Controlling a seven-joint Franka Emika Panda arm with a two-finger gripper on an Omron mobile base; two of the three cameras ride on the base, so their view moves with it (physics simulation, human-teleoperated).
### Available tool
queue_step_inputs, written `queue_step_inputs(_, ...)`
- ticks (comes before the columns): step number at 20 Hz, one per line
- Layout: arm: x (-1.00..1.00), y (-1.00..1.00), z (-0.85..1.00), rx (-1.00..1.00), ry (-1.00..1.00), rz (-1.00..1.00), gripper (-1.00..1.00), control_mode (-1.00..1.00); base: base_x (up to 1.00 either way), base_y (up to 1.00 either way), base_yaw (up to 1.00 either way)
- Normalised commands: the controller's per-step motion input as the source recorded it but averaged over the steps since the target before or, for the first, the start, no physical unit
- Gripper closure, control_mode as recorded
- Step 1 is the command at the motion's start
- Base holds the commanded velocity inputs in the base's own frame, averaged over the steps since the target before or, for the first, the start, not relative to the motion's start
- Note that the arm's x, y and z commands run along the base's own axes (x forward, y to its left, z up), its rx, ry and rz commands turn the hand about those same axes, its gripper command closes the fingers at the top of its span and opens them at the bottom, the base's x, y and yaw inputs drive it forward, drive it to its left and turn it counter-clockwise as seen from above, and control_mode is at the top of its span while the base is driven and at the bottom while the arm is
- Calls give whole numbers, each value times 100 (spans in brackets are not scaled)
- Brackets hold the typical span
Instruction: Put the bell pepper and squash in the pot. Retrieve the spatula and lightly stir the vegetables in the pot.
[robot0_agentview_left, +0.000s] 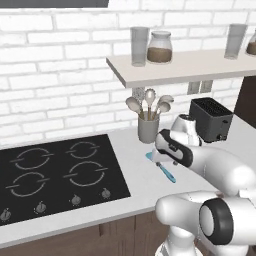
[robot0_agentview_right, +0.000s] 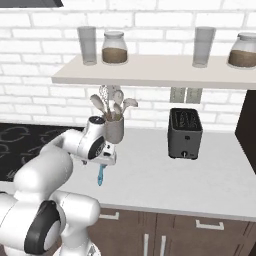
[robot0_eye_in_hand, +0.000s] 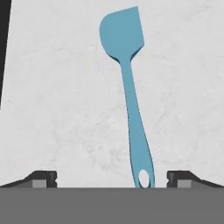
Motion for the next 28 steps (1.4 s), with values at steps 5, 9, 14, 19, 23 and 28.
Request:
queue_step_inputs(5,3,-12,-29,-8,0,0,-100,-100,0,0,0)
queue_step_inputs(9,0,-8,-5,0,1,0,-100,-100,0,0,0)
queue_step_inputs(14,0,-13,-23,0,5,0,-100,-100,0,0,0)
queue_step_inputs(19,0,-23,-20,0,8,0,-100,-100,0,0,0)
queue_step_inputs(23,-1,-15,-14,0,5,0,-100,-100,0,0,0)
queue_step_inputs(28,-2,0,-17,0,1,1,-100,-100,0,0,0)
